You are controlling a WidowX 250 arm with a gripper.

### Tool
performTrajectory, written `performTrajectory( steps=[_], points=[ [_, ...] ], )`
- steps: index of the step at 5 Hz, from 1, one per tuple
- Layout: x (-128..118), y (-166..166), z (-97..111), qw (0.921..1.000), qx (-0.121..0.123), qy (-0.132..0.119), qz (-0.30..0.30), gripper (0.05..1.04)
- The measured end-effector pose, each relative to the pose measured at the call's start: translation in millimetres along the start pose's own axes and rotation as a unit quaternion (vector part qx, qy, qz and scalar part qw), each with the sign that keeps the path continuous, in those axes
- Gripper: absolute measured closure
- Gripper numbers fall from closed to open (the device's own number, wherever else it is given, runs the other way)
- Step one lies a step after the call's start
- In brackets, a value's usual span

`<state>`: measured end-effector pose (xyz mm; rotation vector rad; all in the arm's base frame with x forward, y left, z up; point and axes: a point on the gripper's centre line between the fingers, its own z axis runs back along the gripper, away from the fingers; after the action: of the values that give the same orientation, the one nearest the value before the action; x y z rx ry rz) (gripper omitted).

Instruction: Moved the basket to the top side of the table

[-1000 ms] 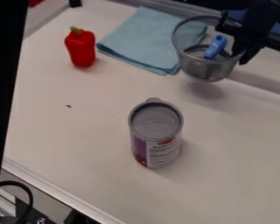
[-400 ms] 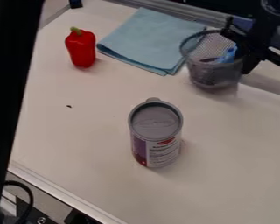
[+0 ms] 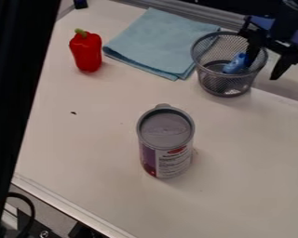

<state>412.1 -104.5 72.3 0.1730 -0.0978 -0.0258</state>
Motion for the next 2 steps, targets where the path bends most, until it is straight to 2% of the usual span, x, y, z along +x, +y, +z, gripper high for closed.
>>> performTrajectory(
  steps=[1, 2],
  points=[
    [-2.6, -2.3, 1.2, 0.9986, -0.043, 0.003, 0.029, 0.098],
    [-10.7, 10.9, 33.4, 0.9949, -0.086, -0.013, 0.050, 0.087]
  ],
)
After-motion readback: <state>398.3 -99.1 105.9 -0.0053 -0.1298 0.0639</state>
